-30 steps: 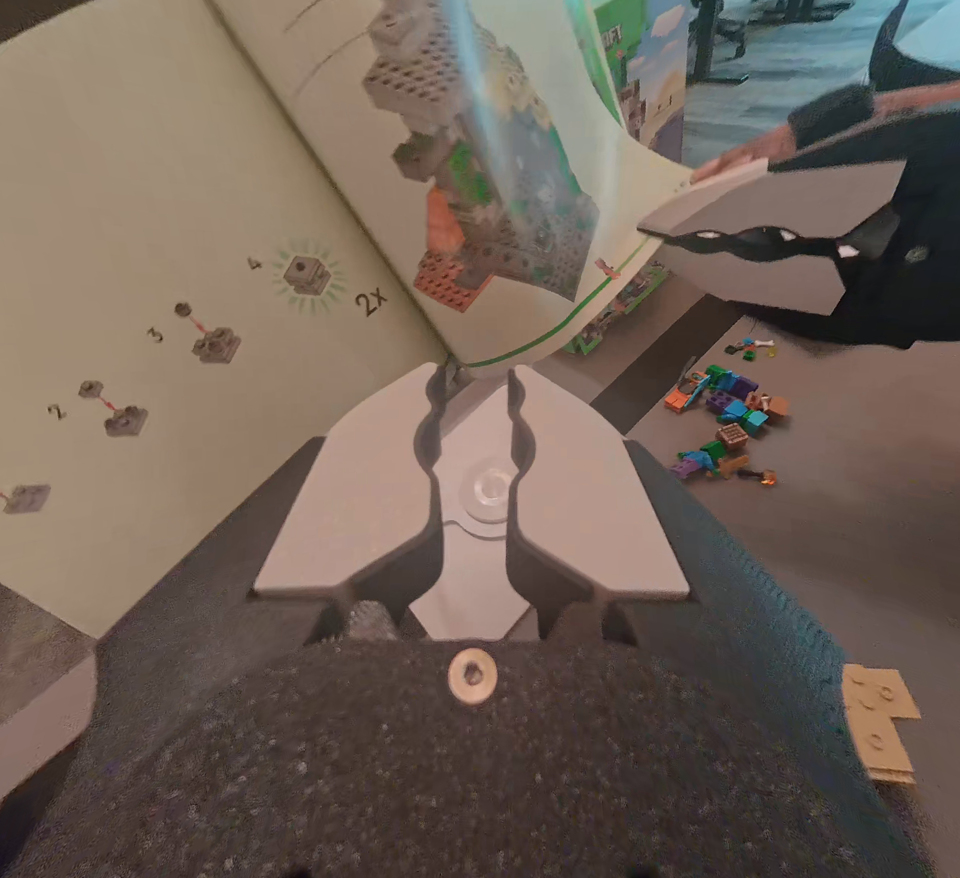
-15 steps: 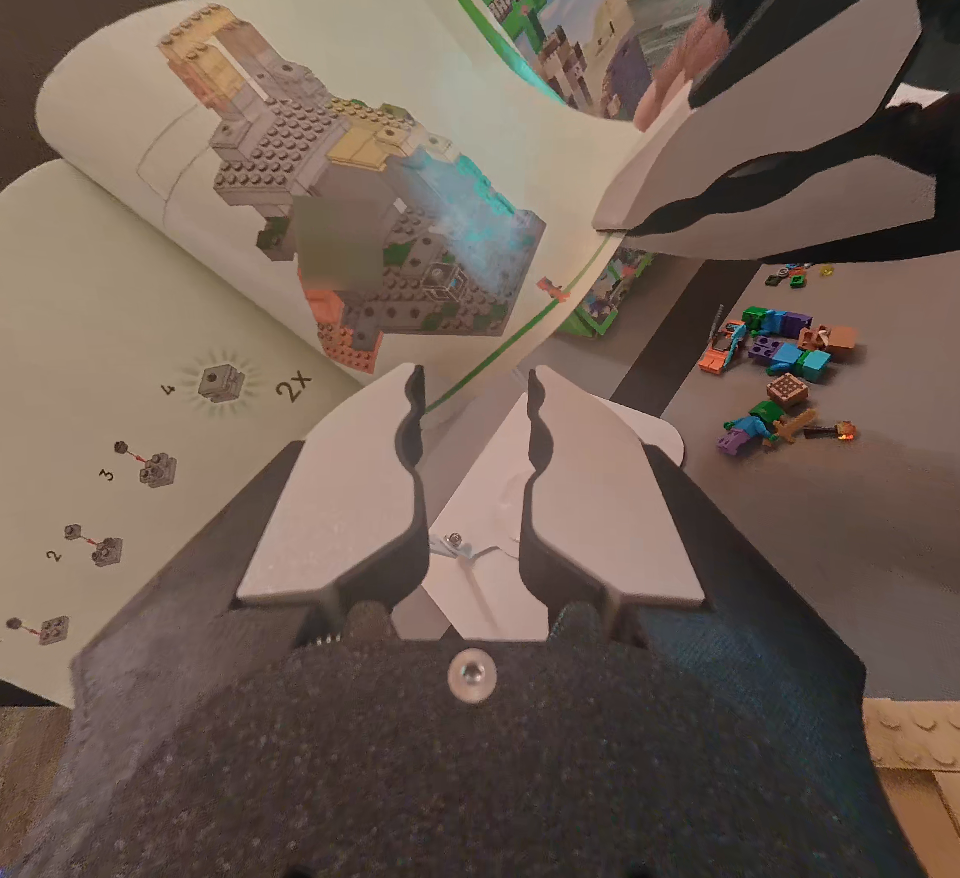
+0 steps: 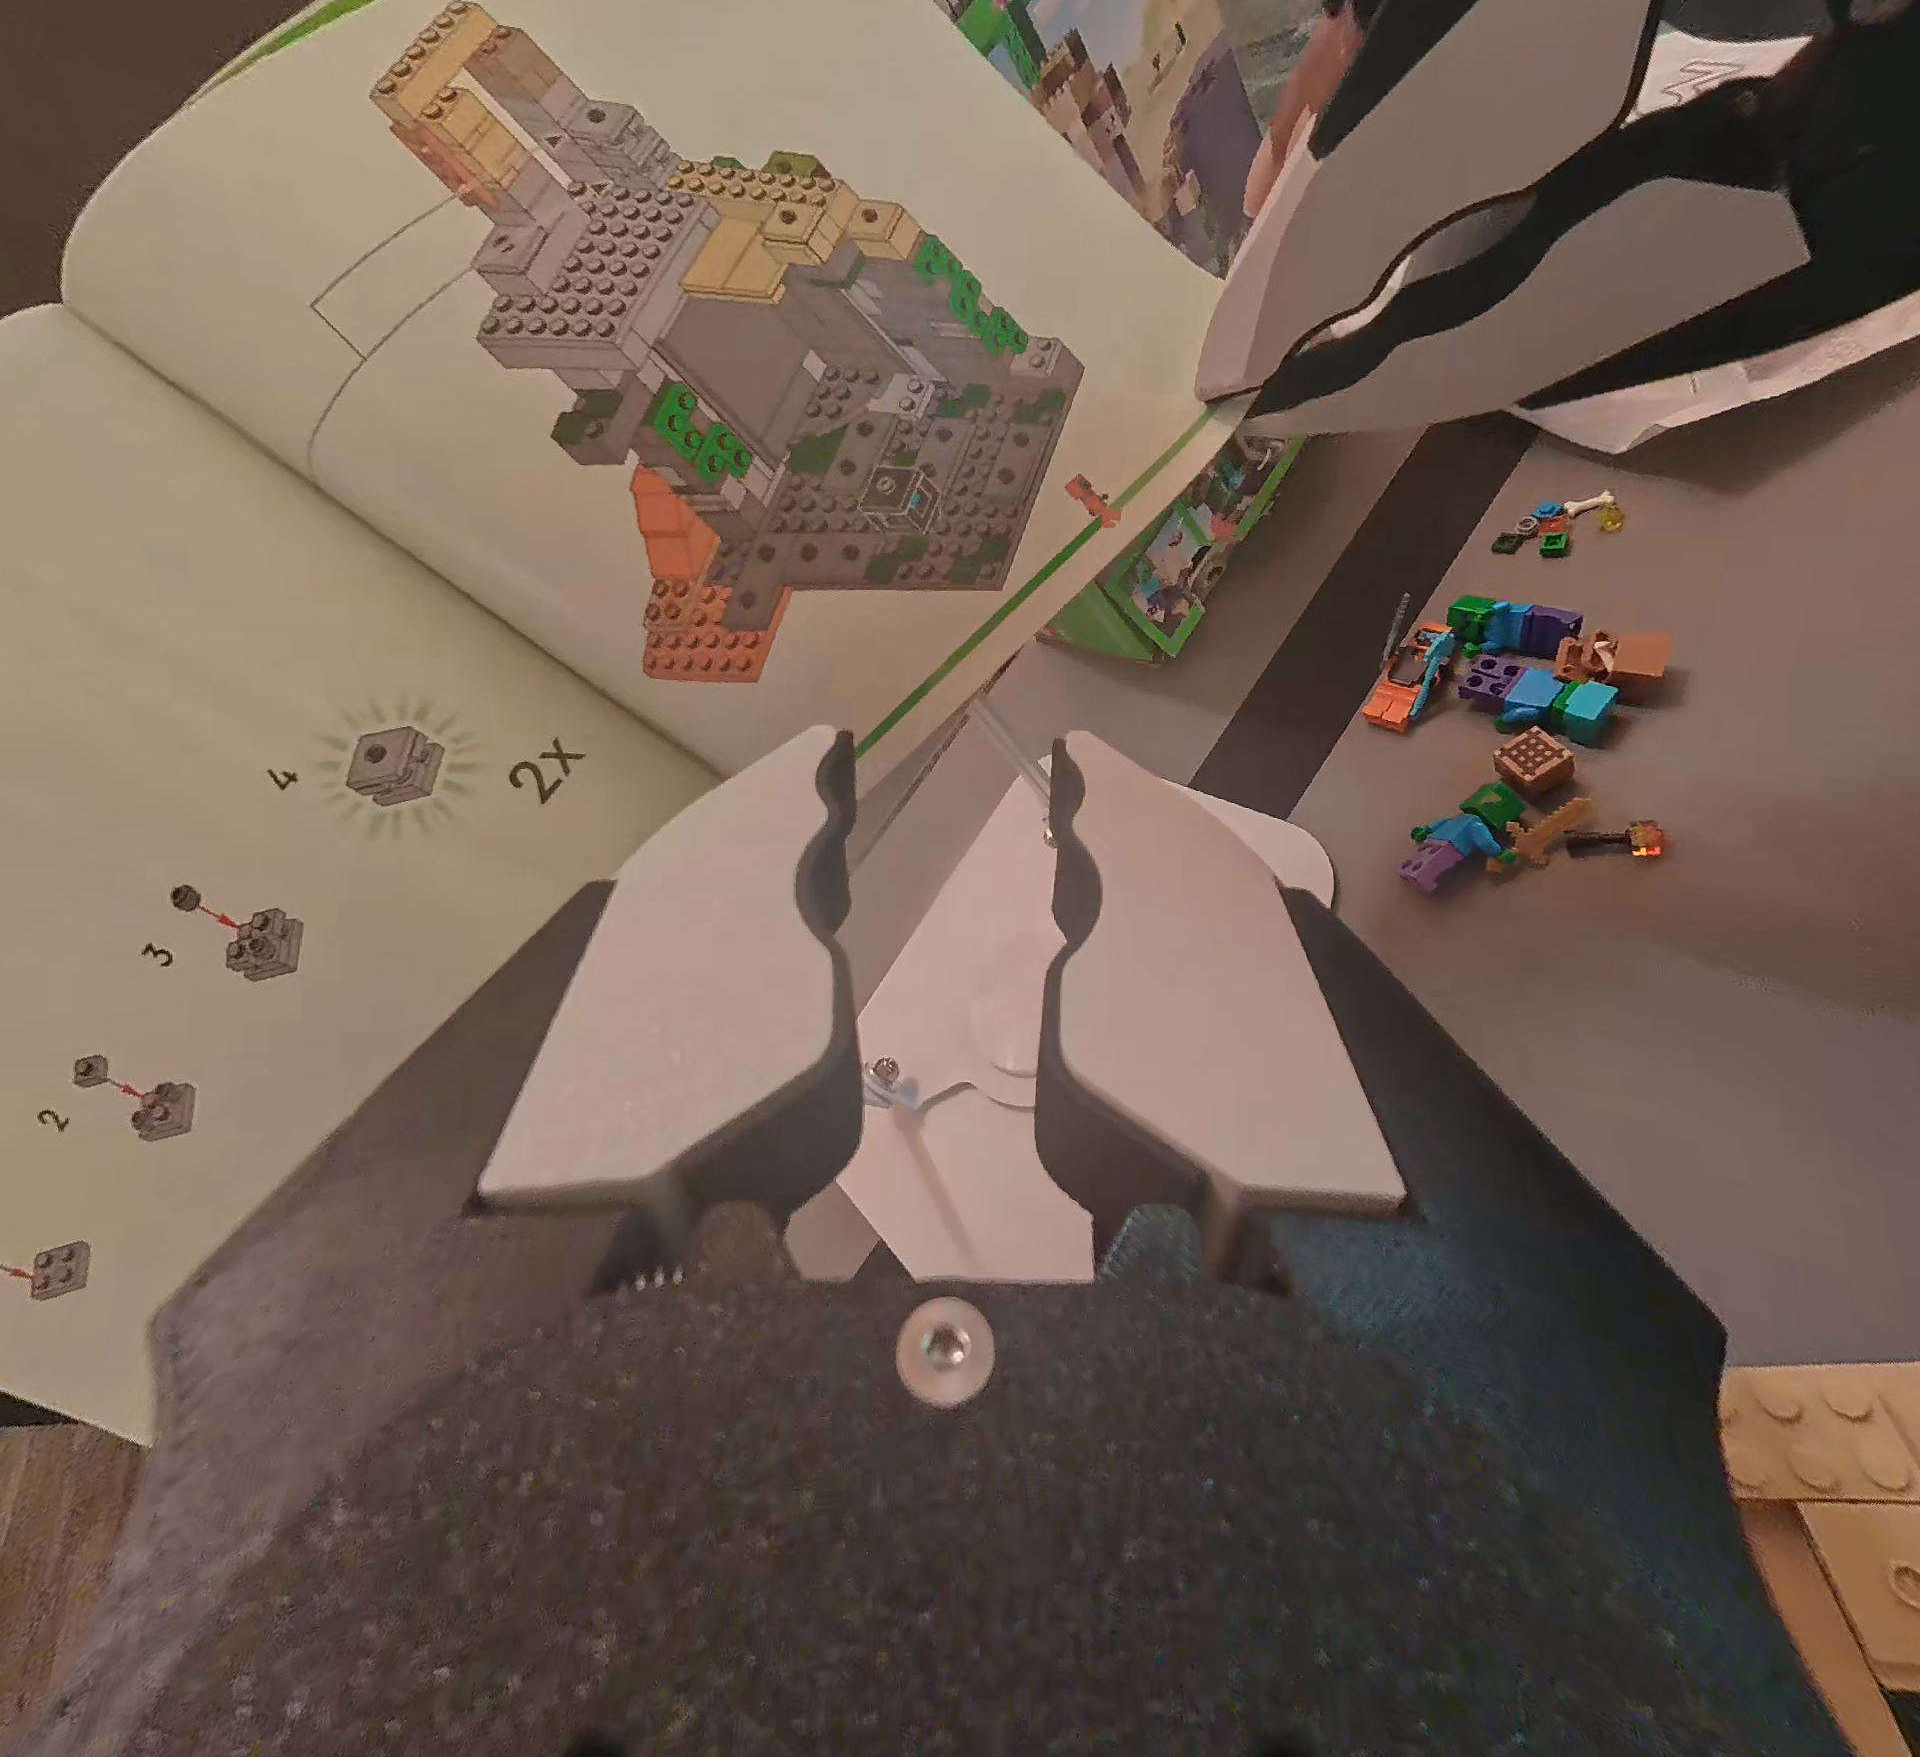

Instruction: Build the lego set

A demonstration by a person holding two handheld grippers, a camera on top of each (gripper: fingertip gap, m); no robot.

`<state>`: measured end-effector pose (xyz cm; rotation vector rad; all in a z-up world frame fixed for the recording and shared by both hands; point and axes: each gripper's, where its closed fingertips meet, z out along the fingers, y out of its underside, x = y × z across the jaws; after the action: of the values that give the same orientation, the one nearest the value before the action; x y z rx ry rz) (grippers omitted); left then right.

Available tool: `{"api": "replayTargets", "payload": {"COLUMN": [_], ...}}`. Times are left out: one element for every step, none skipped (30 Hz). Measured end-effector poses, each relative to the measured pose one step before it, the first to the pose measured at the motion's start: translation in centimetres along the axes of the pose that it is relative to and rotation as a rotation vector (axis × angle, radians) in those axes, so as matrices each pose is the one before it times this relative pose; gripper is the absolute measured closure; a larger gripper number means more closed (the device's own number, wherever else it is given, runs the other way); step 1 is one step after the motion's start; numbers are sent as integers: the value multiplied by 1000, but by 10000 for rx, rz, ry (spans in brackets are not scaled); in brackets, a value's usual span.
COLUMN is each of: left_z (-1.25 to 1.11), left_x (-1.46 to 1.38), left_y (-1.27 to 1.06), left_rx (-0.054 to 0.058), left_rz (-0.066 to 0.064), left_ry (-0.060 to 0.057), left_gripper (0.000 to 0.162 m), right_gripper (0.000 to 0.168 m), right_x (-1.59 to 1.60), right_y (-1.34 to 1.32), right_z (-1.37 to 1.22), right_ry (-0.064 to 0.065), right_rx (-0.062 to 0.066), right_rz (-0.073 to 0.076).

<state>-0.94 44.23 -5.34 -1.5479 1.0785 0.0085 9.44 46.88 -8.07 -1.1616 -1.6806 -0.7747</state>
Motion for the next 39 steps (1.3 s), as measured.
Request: {"api": "replayTargets", "payload": {"left_z": [-18,-10,14,35,42,72,90,108,121,135,154,162,164,147,102,52,12,-22,-110,-207,-254,-262,-254,-322,-413,-454,-501,-580,-663,-690,-701,-646,-571,-487,-423,-363,-328,-279,-238], "left_x": [9,28,55,98,110,115,152,84,2,-43,-25,-21,50,69,62,36,110,202,86,-141,-254,-307,-360,-435,-493,-488,-442,-514,-553,-624,-676,-577,-589,-646,-567,-535,-482,-477,-477], "left_y": [-13,17,12,-17,-51,-118,-179,-220,-281,-351,-420,-452,-491,-492,-494,-422,-325,-291,-332,-228,-308,-75,153,127,99,152,113,52,6,62,69,121,243,320,289,275,239,259,249], "left_rx": [7,-8,-12,2,17,42,61,55,77,90,113,114,124,125,142,132,108,155,231,195,251,59,-68,34,109,78,99,101,113,75,79,50,-32,-80,-53,-37,-17,-47,-54], "left_rz": [21,15,3,13,42,61,94,114,156,175,173,178,172,139,145,185,211,220,239,206,38,-89,-147,-198,-270,-348,-390,-389,-363,-371,-401,-391,-332,-242,-200,-200,-202,-177,-164], "left_ry": [5,7,22,39,33,16,27,-26,-82,-113,-92,-82,-39,-29,-26,-50,-5,46,-53,-205,-222,-185,-159,-157,-156,-105,-39,-77,-108,-170,-206,-135,-160,-206,-159,-121,-77,-77,-72], "left_gripper": [127,127,127,127,126,126,125,124,124,123,123,123,123,124,127,131,140,148,155,162,162,162,162,162,162,162,162,162,162,162,162,162,162,162,162,162,162,161,160], "right_gripper": [165,168,168,168,168,168,168,168,168,168,168,168,168,168,168,168,168,168,168,168,168,168,165,160,155,153,153,153,154,154,154,154,154,155,155,156,156,157,157], "right_x": [28,-19,60,166,196,252,203,151,233,172,100,145,128,108,211,291,240,232,308,343,396,521,719,846,869,820,664,494,126,-322,-559,-686,-828,-867,-834,-719,-632,-559,-386], "right_y": [146,47,-22,-86,-233,-337,-394,-491,-526,-502,-506,-544,-558,-505,-488,-569,-662,-750,-723,-596,-483,-445,-426,-451,-528,-511,-218,228,689,1020,1151,1011,672,322,46,-221,-472,-592,-585], "right_z": [22,-17,-80,-155,-230,-292,-311,-331,-320,-298,-281,-280,-282,-270,-279,-348,-393,-444,-448,-412,-368,-404,-528,-711,-858,-847,-649,-332,21,348,618,794,882,940,976,989,981,975,980], "right_ry": [-43,-91,-76,-66,-117,-127,-162,-169,-101,-138,-183,-139,-145,-155,-46,57,51,70,146,210,277,373,480,495,452,398,334,302,168,-16,-56,-61,-108,-121,-118,-73,-58,-49,31], "right_rx": [-32,20,38,93,195,247,280,321,287,202,147,119,77,-17,-73,-51,-3,59,86,66,82,165,276,410,569,626,488,231,-26,-226,-344,-331,-247,-183,-141,-91,-24,-37,-126], "right_rz": [15,57,125,220,369,460,378,284,268,238,156,71,9,-62,-182,-292,-284,-205,-179,-175,-94,43,211,423,637,752,720,608,451,278,111,-46,-144,-179,-190,-169,-145,-173,-255]}}
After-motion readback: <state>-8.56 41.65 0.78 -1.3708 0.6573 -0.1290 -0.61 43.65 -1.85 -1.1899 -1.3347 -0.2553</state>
